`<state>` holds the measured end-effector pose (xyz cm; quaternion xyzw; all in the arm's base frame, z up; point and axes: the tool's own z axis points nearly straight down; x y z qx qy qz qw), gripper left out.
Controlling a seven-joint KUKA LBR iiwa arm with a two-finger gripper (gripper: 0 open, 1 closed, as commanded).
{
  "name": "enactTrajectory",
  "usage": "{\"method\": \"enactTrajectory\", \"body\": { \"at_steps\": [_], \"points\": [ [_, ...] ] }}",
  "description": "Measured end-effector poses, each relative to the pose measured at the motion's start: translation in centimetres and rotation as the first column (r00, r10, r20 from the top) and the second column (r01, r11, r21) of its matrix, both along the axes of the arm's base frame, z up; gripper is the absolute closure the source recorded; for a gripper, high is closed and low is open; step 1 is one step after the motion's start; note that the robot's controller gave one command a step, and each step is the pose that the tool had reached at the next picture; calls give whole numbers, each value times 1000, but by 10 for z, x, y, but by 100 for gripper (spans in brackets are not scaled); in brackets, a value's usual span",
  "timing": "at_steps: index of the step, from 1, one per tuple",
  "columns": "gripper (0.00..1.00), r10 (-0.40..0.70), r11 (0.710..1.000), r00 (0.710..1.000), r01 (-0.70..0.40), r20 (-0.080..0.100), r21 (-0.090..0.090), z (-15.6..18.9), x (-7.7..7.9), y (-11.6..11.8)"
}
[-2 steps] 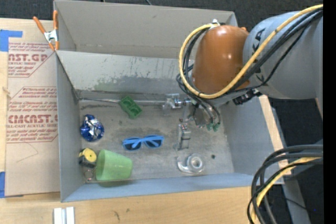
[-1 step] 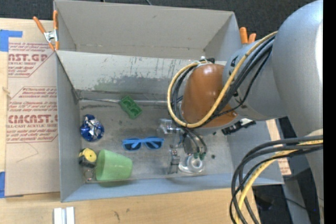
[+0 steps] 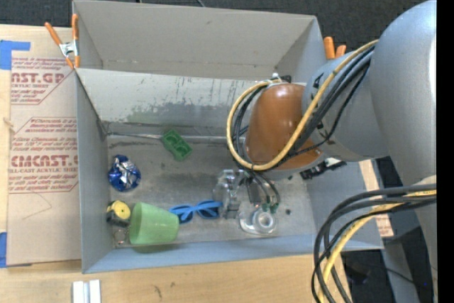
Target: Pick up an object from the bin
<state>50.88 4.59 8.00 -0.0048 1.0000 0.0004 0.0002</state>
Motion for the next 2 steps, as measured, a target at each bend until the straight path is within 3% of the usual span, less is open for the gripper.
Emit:
{"method": "enactTrajectory", "body": {
  "at_steps": [1,2],
  "points": [
    [100,456,890,890,-456,6,-4,109,49,-15],
    [100,779,627,627,-779,6,-6,196,50,-20]
  ]
}}
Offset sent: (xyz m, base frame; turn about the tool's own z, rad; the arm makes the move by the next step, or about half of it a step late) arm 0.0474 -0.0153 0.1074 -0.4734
